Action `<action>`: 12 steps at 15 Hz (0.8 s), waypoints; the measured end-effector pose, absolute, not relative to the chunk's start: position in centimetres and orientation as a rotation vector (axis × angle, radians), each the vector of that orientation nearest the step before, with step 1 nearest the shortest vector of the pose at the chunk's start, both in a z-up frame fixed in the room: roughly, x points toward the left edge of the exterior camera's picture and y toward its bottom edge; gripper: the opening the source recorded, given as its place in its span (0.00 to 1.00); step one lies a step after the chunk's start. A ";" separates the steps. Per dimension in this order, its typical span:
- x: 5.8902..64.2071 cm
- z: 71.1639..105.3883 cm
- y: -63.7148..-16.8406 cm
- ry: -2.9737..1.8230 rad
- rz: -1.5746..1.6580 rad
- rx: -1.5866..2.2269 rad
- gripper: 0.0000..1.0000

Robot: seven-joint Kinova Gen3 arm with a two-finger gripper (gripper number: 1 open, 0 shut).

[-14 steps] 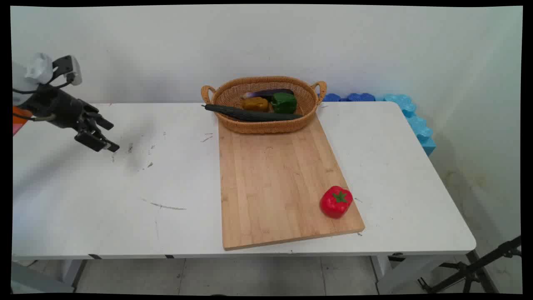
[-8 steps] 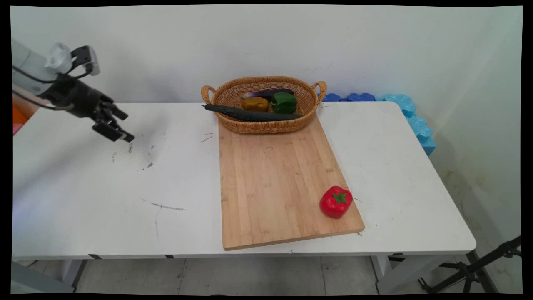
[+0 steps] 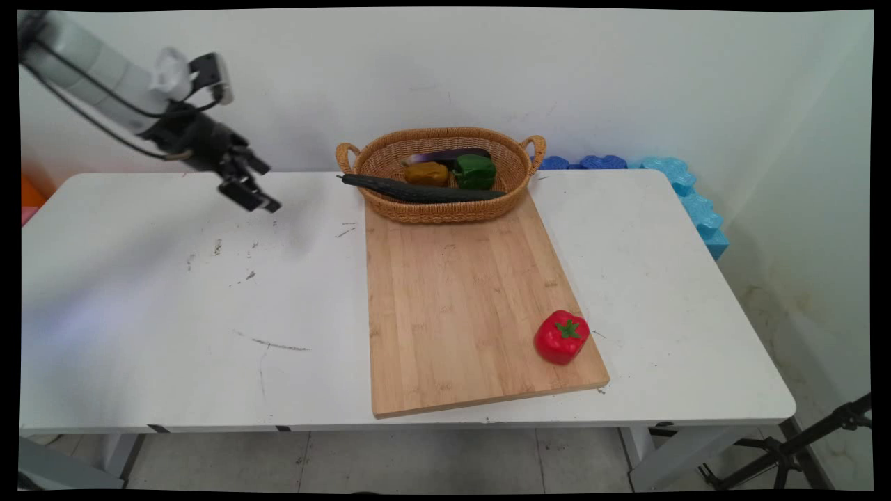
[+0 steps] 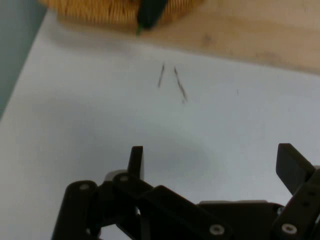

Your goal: Pick up the potato from the vegetable basket

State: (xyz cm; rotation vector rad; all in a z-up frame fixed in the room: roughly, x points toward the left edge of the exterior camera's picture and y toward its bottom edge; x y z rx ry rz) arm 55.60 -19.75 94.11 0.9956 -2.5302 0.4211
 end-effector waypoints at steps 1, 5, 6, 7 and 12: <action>54.7 94.2 -20.8 -2.535 0.435 0.969 1.00; 51.4 93.9 -25.0 -2.548 0.480 0.871 1.00; 50.5 93.8 -26.3 -2.552 0.492 0.842 1.00; 49.8 93.6 -27.3 -2.555 0.501 0.819 1.00; 46.5 92.3 -33.1 -2.585 0.548 0.697 1.00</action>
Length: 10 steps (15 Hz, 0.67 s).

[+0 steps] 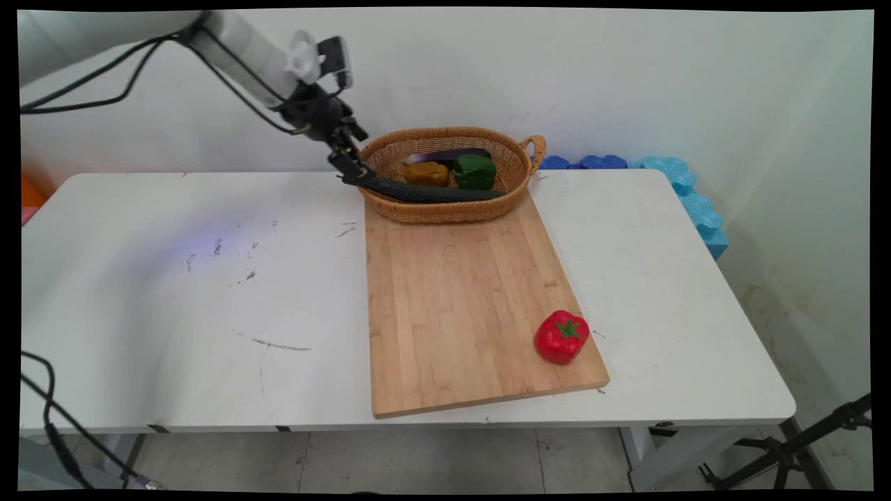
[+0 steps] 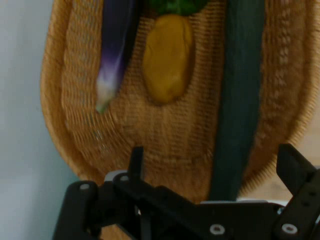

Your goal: Pick up the potato from the vegetable basket

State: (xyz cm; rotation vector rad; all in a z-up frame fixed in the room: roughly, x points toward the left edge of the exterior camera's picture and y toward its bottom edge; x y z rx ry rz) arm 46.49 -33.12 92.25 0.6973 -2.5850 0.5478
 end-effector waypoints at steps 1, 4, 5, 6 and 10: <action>46.2 92.0 -33.7 -2.590 0.550 0.684 1.00; 44.7 90.8 -36.8 -2.607 0.563 0.629 1.00; 44.2 90.4 -37.9 -2.612 0.567 0.615 1.00; 43.8 90.0 -38.7 -2.615 0.568 0.605 1.00; 42.2 88.2 -42.0 -2.633 0.562 0.571 1.00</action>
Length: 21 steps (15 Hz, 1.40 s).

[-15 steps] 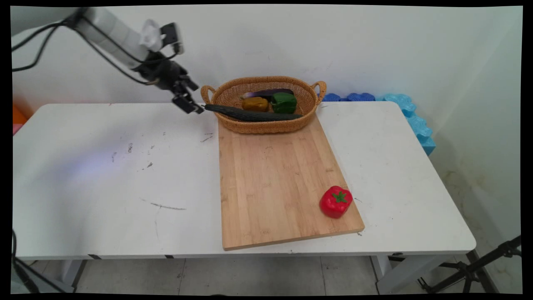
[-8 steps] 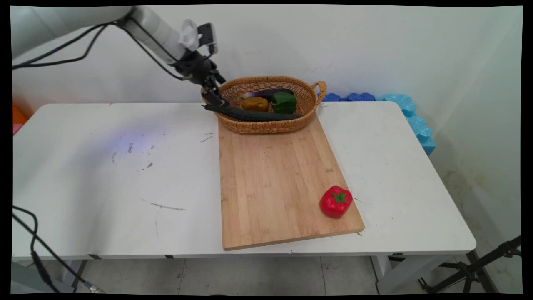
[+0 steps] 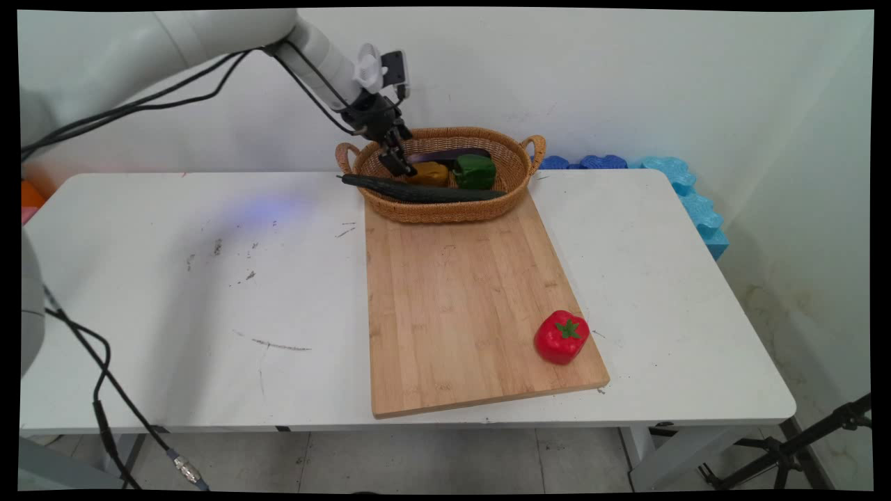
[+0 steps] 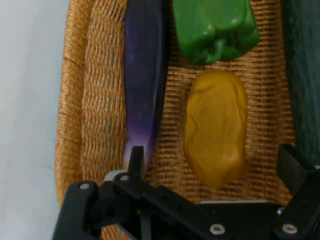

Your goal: Pick up the potato from the vegetable basket, then place the picked object on the cutting board

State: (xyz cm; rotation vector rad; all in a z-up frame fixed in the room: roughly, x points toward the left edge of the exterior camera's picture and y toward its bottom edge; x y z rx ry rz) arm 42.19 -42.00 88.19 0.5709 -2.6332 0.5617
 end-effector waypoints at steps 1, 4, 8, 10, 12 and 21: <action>41.9 87.7 -42.7 -2.638 0.557 0.565 1.00; 41.1 86.5 -44.2 -2.649 0.542 0.556 1.00; 40.4 85.4 -45.6 -2.659 0.516 0.553 1.00; 40.2 85.1 -45.8 -2.661 0.504 0.555 1.00; 39.9 84.9 -46.1 -2.662 0.487 0.557 1.00; 39.2 84.7 -46.7 -2.659 0.442 0.568 0.00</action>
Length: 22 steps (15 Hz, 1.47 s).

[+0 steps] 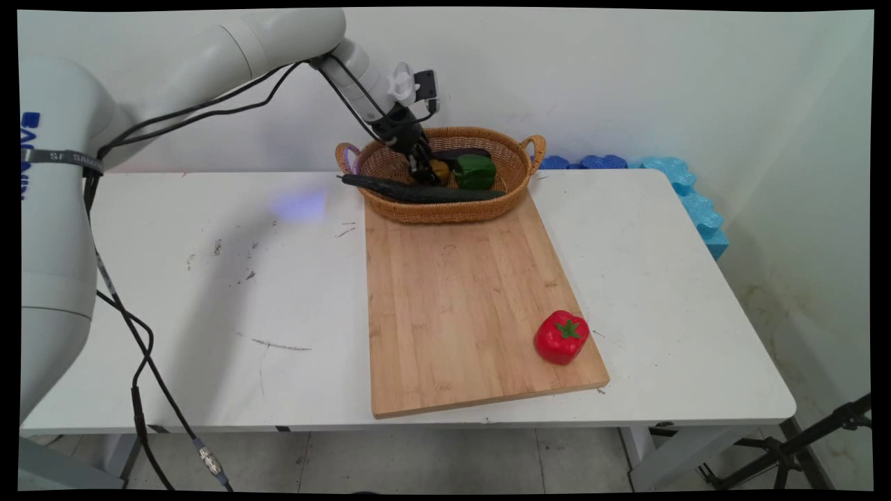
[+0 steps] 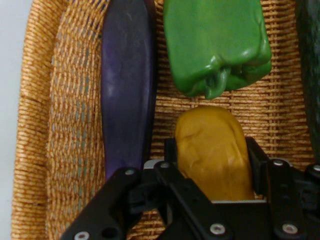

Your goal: Place the picked object on the cutting board

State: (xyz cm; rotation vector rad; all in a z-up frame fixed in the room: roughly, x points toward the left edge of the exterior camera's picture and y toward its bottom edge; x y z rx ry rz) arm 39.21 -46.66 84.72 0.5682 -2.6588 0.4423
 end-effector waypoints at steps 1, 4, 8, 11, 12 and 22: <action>39.2 84.8 -46.7 -2.659 0.442 0.569 0.00; 39.2 85.5 -46.6 -2.653 0.452 0.576 0.00; 39.2 87.1 -46.0 -2.633 0.481 0.592 0.00; 39.0 88.5 -45.1 -2.613 0.505 0.609 0.00; 38.8 89.2 -44.6 -2.602 0.515 0.619 0.00; 34.6 93.5 -36.2 -2.517 0.479 0.694 0.00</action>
